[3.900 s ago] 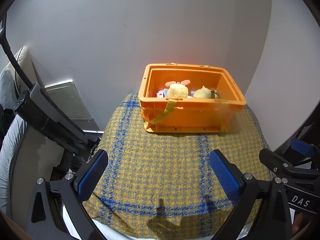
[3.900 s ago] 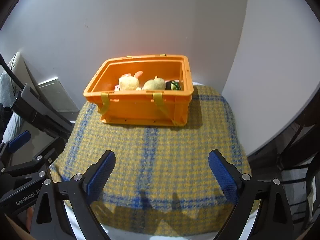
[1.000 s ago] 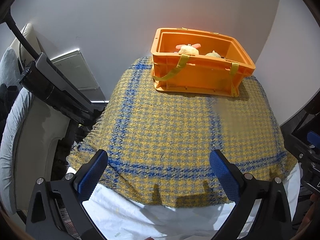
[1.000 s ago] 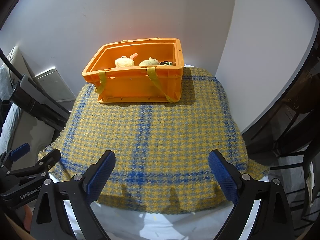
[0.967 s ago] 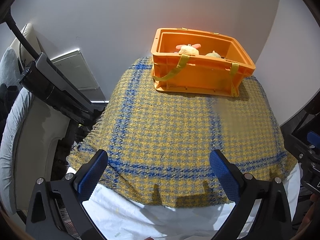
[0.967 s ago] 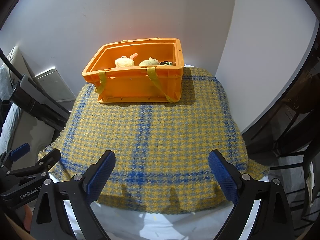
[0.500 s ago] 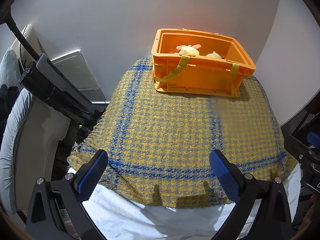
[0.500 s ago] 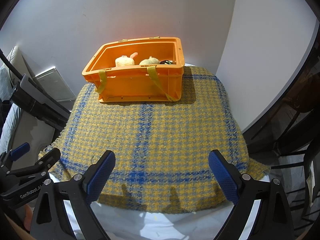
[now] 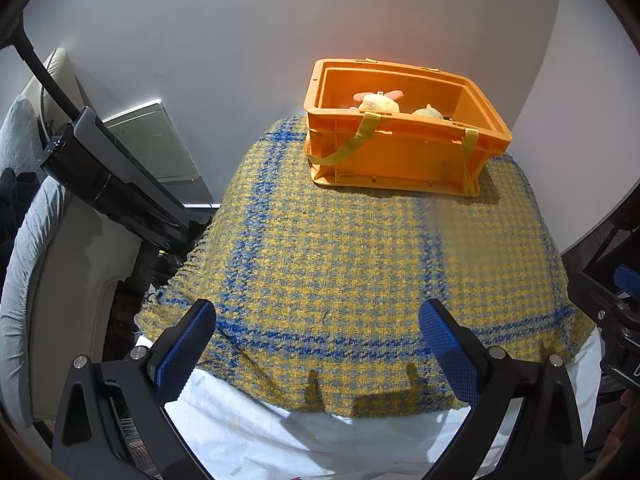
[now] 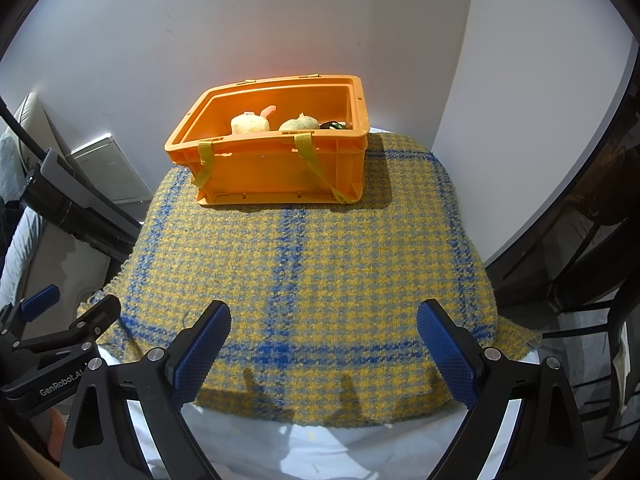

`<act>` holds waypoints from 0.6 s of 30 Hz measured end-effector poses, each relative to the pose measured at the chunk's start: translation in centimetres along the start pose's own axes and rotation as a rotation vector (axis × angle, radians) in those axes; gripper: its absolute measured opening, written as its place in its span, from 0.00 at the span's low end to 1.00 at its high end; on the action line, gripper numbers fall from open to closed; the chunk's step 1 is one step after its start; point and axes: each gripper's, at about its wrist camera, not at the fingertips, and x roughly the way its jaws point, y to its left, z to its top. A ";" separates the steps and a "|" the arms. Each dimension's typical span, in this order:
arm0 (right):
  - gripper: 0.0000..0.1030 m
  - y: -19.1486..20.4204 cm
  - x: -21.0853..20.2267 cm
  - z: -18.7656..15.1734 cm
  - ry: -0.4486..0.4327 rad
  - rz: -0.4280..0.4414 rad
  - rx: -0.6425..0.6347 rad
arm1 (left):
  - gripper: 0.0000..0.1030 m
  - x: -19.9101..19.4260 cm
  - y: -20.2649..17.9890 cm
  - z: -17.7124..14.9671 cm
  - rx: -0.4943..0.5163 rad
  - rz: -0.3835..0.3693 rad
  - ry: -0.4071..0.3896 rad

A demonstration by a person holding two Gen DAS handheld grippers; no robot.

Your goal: Organize objects

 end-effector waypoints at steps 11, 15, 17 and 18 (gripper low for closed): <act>0.92 0.0 0.0 0.0 0.000 0.000 0.000 | 1.00 0.1 0.0 0.0 -0.015 -0.007 0.001; 0.92 0.0 0.0 0.0 0.001 0.000 0.002 | 1.00 -0.1 0.0 0.1 -0.014 0.002 -0.008; 0.92 0.1 0.0 -0.1 0.003 -0.001 0.004 | 1.00 -0.1 0.0 0.1 -0.015 0.007 -0.011; 0.92 0.1 0.0 -0.1 0.003 -0.002 0.004 | 1.00 -0.1 0.0 0.0 -0.015 0.006 -0.012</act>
